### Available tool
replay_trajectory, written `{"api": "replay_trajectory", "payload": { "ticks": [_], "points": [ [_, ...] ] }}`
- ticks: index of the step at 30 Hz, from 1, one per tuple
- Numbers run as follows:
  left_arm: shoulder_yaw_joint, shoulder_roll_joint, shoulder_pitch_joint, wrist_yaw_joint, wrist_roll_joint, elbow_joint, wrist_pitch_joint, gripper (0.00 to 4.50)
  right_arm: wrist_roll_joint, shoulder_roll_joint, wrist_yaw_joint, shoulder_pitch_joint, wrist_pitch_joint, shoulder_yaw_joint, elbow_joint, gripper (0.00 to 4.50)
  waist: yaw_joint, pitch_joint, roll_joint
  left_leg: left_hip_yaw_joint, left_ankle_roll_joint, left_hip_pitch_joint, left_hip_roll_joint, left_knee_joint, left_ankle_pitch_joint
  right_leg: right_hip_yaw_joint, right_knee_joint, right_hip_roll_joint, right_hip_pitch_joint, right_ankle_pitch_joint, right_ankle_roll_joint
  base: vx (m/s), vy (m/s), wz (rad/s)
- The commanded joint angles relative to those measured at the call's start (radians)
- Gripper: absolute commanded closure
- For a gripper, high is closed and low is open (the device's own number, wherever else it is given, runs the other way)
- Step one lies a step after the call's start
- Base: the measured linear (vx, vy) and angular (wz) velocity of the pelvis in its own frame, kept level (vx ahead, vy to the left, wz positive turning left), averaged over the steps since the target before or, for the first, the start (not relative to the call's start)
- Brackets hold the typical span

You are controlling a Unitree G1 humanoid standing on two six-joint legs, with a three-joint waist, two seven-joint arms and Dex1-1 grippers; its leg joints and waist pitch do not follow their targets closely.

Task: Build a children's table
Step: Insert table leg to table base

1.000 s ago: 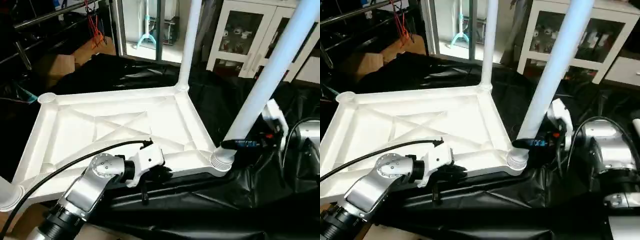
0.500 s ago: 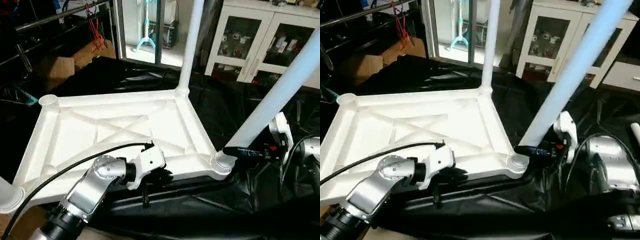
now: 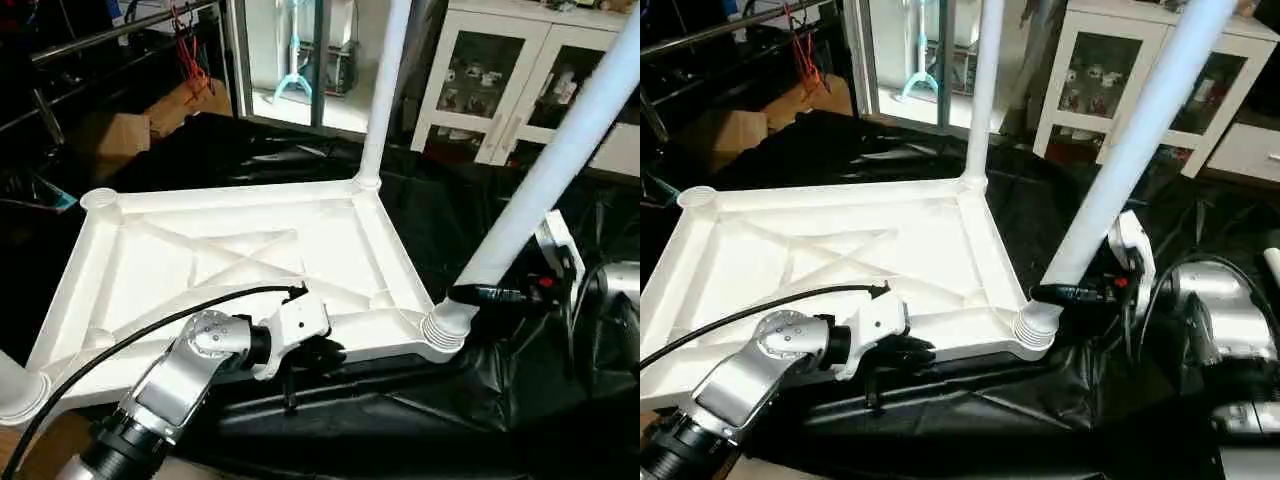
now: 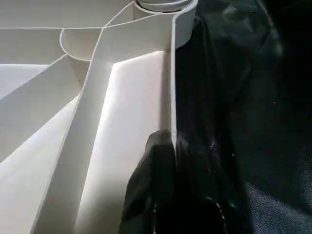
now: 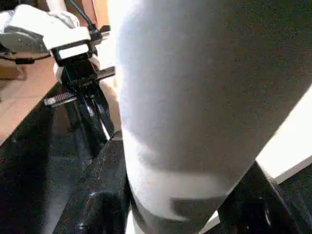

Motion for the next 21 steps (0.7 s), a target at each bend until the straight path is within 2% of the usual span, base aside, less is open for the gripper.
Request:
{"api": "replay_trajectory", "payload": {
  "ticks": [1,10,11,12,14,15,16,17,18,19,21],
  "points": [
    [-0.007,-0.011,0.0,0.001,-0.017,0.01,-0.015,4.5,-0.11,0.003,0.009,0.052,0.004,0.09,0.058,2.7,-0.011,-0.024,-0.015,-0.023,0.067,0.01,0.049,-0.071,-0.135,0.04,-0.083,-0.077,0.002,-0.035,-0.258,0.0,0.0,0.0],
    [-0.001,-0.003,0.014,0.002,-0.017,-0.005,-0.009,4.5,-0.137,0.008,0.022,0.105,-0.065,0.128,0.015,2.7,-0.012,-0.02,-0.015,-0.025,0.053,0.012,0.051,-0.077,-0.168,0.043,-0.091,-0.079,-0.002,-0.1,-0.235,0.0,0.0,0.0],
    [0.0,0.0,0.014,0.0,-0.018,-0.006,-0.009,4.5,-0.13,0.014,0.018,0.117,-0.067,0.124,0.012,2.7,-0.012,-0.017,-0.008,-0.025,0.045,0.013,0.05,-0.08,-0.193,0.043,-0.095,-0.079,-0.005,-0.128,-0.234,0.0,0.0,0.0],
    [0.0,0.001,0.014,-0.001,-0.018,-0.006,-0.009,4.5,-0.13,0.015,0.017,0.119,-0.067,0.123,0.012,2.7,-0.014,-0.015,-0.012,-0.025,0.04,0.014,0.05,-0.082,-0.213,0.044,-0.099,-0.078,-0.006,-0.151,-0.229,0.0,0.0,0.0],
    [0.0,0.004,0.013,-0.004,-0.018,-0.006,-0.008,4.5,-0.127,0.017,0.01,0.127,-0.07,0.119,0.008,2.7,-0.017,-0.015,-0.011,-0.028,0.021,0.019,0.052,-0.087,-0.252,0.044,-0.102,-0.079,-0.008,-0.191,-0.222,0.0,0.0,0.0],
    [0.0,0.007,0.012,-0.008,-0.019,-0.005,-0.007,4.5,-0.128,0.019,0.002,0.133,-0.075,0.117,0.008,2.7,-0.016,-0.016,-0.003,-0.03,0.017,0.019,0.052,-0.088,-0.253,0.044,-0.1,-0.078,-0.008,-0.184,-0.222,0.0,0.0,0.0],
    [0.0,0.007,0.012,-0.008,-0.019,-0.005,-0.007,4.5,-0.128,0.019,0.002,0.133,-0.075,0.117,0.008,2.7,-0.019,-0.017,-0.008,-0.028,0.015,0.019,0.052,-0.088,-0.255,0.044,-0.101,-0.077,-0.008,-0.166,-0.224,0.0,0.0,0.0],
    [0.0,0.009,0.011,-0.012,-0.022,-0.005,-0.004,4.5,-0.126,0.025,-0.022,0.139,-0.08,0.108,0.006,2.7,-0.02,-0.017,-0.008,-0.029,0.016,0.018,0.052,-0.089,-0.254,0.044,-0.101,-0.076,-0.007,-0.154,-0.226,0.0,0.0,0.0],
    [0.002,0.009,0.009,-0.014,-0.024,-0.005,0.0,4.5,-0.126,0.037,-0.06,0.142,-0.085,0.096,0.01,2.7,-0.02,-0.017,0.0,-0.03,0.013,0.019,0.051,-0.089,-0.252,0.045,-0.099,-0.077,-0.008,-0.145,-0.227,0.0,0.0,0.0],
    [0.004,0.009,0.008,-0.011,-0.025,-0.005,0.006,4.5,-0.132,0.046,-0.091,0.142,-0.095,0.091,0.019,2.7,-0.023,-0.016,-0.004,-0.029,0.012,0.017,0.051,-0.09,-0.256,0.044,-0.1,-0.076,-0.008,-0.141,-0.226,0.0,0.0,0.0],
    [0.009,0.007,0.005,-0.005,-0.025,-0.002,0.014,4.5,-0.143,0.057,-0.133,0.14,-0.105,0.087,0.035,2.7,-0.032,-0.015,-0.003,-0.031,-0.001,0.017,0.05,-0.094,-0.292,0.044,-0.104,-0.076,-0.01,-0.177,-0.221,0.0,0.0,0.0]
  ]
}}
